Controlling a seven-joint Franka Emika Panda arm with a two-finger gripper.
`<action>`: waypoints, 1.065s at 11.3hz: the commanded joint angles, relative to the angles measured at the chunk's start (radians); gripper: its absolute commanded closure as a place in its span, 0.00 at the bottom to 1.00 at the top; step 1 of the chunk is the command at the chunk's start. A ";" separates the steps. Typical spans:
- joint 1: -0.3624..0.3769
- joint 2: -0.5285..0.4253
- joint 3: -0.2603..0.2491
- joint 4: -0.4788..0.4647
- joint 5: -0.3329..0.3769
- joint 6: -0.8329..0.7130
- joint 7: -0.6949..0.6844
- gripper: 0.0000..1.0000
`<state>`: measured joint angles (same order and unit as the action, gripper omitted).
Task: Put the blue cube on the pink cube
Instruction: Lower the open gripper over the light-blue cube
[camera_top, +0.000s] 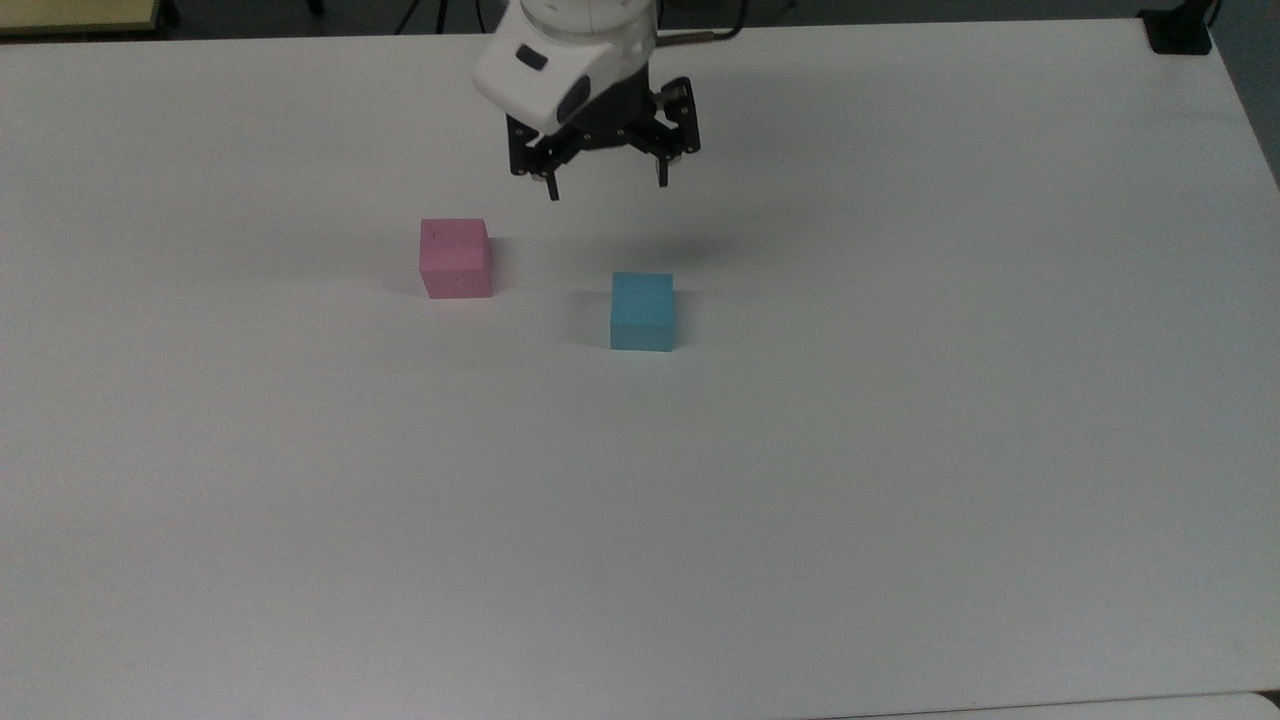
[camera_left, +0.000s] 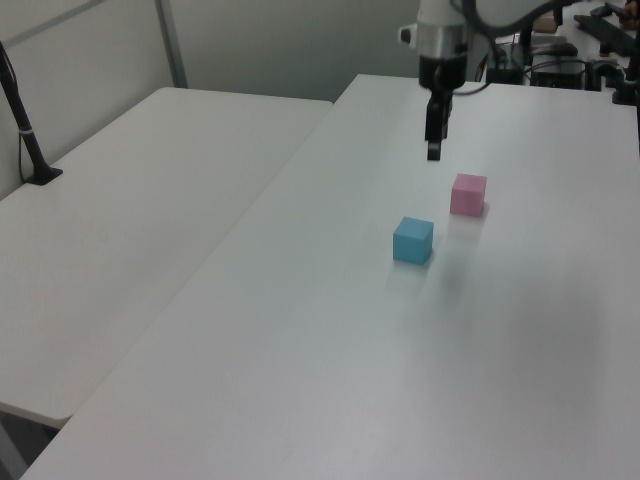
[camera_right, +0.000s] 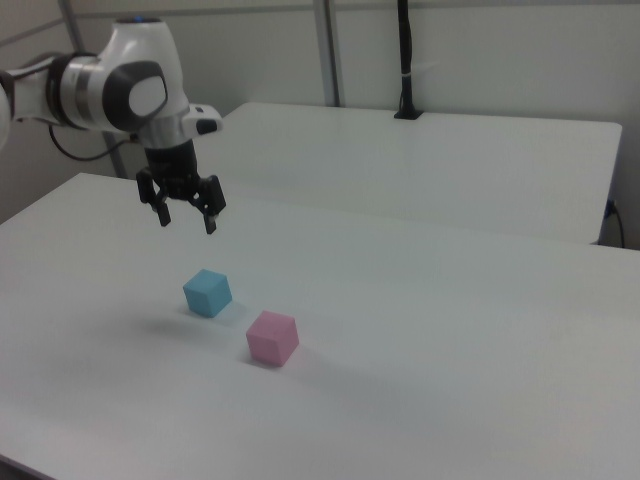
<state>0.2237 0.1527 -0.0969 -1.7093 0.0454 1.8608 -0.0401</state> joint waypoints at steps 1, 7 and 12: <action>0.045 0.086 -0.001 -0.009 -0.053 0.084 0.144 0.00; 0.065 0.177 0.028 -0.092 -0.193 0.224 0.364 0.00; 0.060 0.221 0.060 -0.101 -0.257 0.273 0.486 0.00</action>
<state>0.2826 0.3626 -0.0517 -1.7853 -0.1799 2.0694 0.3713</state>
